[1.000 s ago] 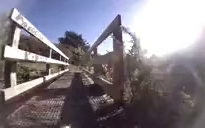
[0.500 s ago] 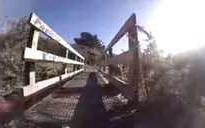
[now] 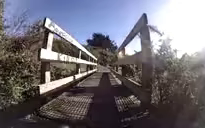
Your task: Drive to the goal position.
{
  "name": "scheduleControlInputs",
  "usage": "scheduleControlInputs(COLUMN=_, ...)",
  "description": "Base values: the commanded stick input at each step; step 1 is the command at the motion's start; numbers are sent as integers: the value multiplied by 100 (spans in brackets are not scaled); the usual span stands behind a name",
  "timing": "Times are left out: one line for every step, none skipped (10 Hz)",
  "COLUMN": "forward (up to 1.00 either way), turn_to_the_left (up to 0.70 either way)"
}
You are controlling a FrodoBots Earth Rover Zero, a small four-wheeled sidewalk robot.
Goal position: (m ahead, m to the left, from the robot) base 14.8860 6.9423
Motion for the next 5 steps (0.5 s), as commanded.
scheduleControlInputs(forward=100, turn_to_the_left=1)
scheduleControlInputs(forward=100, turn_to_the_left=1)
scheduleControlInputs(forward=100, turn_to_the_left=1)
scheduleControlInputs(forward=100, turn_to_the_left=1)
scheduleControlInputs(forward=100, turn_to_the_left=1)
